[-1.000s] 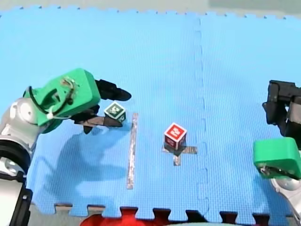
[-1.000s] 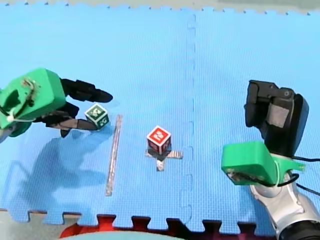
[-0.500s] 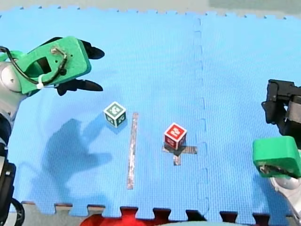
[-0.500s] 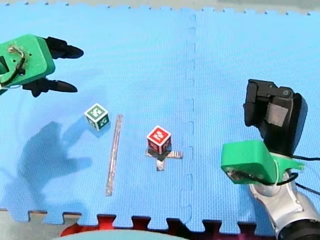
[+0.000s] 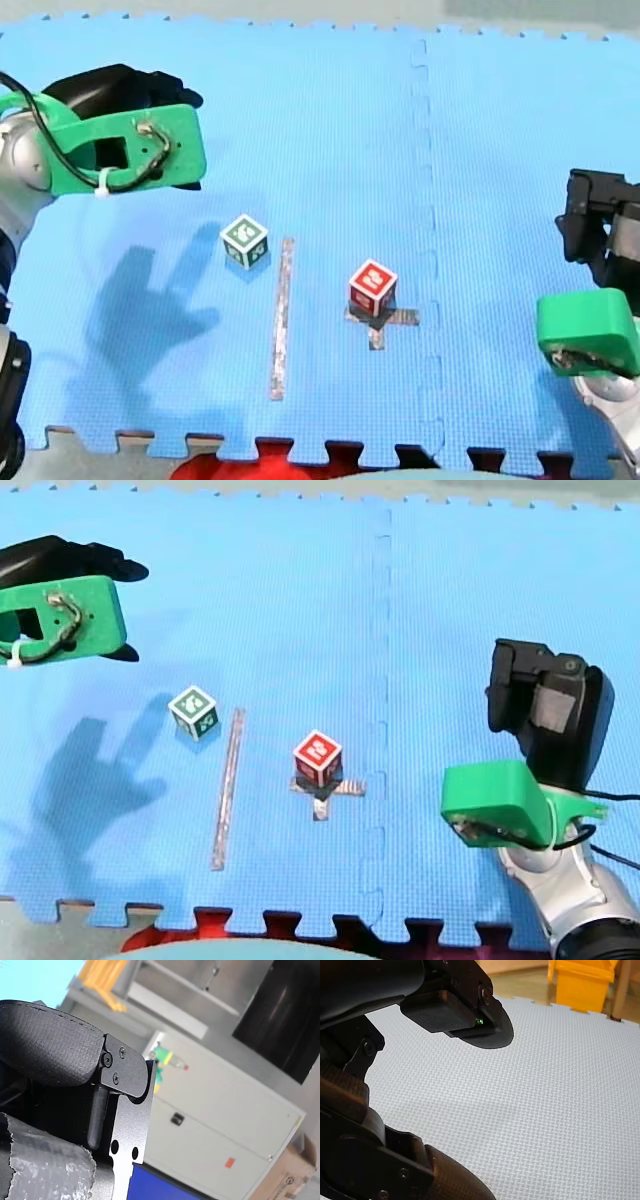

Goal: Stack cube left

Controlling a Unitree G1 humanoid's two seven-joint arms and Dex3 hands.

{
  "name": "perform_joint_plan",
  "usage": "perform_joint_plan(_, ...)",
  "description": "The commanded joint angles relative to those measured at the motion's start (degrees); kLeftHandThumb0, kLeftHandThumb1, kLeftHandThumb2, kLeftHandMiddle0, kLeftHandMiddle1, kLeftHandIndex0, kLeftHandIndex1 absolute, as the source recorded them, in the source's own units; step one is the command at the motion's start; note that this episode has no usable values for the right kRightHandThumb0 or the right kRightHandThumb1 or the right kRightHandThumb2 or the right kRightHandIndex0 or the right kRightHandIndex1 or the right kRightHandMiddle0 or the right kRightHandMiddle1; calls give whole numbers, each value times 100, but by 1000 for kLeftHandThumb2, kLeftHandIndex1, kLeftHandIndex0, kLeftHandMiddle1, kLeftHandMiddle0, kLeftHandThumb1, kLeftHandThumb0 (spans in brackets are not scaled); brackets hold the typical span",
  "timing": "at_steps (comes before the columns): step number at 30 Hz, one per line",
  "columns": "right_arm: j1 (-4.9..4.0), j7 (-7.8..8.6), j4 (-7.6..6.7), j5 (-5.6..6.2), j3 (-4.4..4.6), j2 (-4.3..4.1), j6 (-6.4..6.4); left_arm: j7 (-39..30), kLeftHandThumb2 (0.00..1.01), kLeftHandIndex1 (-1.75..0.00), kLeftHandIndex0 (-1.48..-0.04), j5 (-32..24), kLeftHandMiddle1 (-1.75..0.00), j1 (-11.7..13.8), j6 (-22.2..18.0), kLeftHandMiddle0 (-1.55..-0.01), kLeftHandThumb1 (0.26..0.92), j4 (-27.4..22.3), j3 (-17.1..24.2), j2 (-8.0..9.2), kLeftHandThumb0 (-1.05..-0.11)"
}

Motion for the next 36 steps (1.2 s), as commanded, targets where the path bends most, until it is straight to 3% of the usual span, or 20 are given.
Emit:
perform_joint_plan(1,0,-18,8,2,-2,-15,13,27,16,-1,-467,65,-1746,-58,24,-884,810,12,-93,-12,-1024)
perform_joint_plan(11,23,-19,-51,2,-8,-19,11,265,22,-1,-465,313,-1746,-127,258,-929,856,-7,-419,-200,-1048)
perform_joint_plan(20,104,-8,-200,-1,-18,-30,3,37,17,-5,-474,-27,-1746,-106,328,-965,871,25,-187,-275,-1048)
perform_joint_plan(36,202,-15,-309,-27,-17,-31,2,-566,0,-43,-609,-553,-1746,19,116,-991,859,-62,167,-343,-1048)
